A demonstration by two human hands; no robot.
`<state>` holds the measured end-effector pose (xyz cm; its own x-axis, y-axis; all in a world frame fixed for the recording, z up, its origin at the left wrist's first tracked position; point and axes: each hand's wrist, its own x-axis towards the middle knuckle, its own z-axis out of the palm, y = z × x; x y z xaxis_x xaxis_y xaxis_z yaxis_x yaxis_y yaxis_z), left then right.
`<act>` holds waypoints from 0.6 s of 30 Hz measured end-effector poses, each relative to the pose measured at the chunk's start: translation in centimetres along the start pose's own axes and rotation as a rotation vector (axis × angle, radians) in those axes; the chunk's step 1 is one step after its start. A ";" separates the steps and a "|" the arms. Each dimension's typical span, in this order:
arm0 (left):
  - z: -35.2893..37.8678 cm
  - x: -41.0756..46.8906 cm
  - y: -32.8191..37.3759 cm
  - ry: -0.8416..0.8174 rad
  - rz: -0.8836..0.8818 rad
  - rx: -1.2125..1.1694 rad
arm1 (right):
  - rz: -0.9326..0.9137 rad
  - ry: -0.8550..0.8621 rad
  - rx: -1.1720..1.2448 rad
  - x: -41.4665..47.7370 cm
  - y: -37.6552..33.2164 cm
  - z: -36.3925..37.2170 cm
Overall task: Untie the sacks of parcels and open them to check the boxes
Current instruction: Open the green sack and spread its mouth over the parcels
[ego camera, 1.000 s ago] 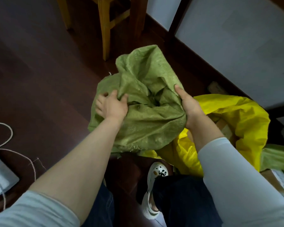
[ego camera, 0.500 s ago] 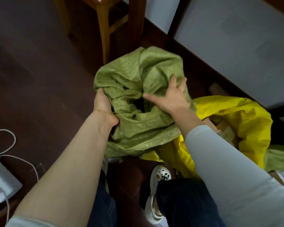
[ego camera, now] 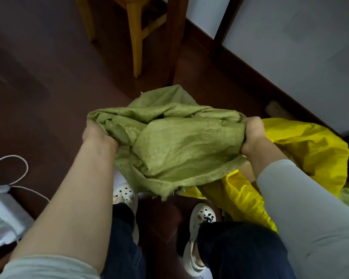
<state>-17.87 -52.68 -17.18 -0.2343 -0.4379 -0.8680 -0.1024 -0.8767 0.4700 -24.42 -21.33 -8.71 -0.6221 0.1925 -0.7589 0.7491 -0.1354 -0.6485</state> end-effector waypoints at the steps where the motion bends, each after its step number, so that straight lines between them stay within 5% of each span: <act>1: 0.5 -1.6 -0.1 0.002 0.034 0.062 | -0.003 -0.071 -0.031 -0.3 0.0 0.2; 4: 2.0 -5.0 -0.7 0.269 0.318 0.547 | -0.102 -0.218 -0.265 -0.7 0.0 1.4; 6: 2.8 -7.6 -1.4 0.437 0.770 0.953 | -0.192 -0.179 -0.387 -0.9 0.2 2.2; 8: 3.2 -9.9 -2.3 0.316 1.068 1.159 | -0.212 -0.118 -0.336 -0.6 0.6 2.4; 10: 2.9 -10.7 -3.6 0.153 0.889 1.341 | -0.153 -0.074 -0.205 -0.3 0.8 2.4; 12: 2.3 -10.6 -5.0 0.022 0.437 1.353 | -0.097 -0.058 -0.150 -0.2 0.9 2.4; 15: 2.2 -10.3 -6.6 -0.175 -0.101 0.913 | -0.064 -0.081 -0.066 -0.5 1.2 2.8; 18: 2.4 -9.7 -7.3 -0.187 -0.235 0.641 | -0.006 -0.161 -0.039 -0.8 1.9 3.2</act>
<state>-17.21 -41.57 -11.83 -0.2925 -0.1595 -0.9429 -0.7061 -0.6289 0.3255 -23.23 -24.86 -9.51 -0.6524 0.0350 -0.7571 0.7518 -0.0967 -0.6523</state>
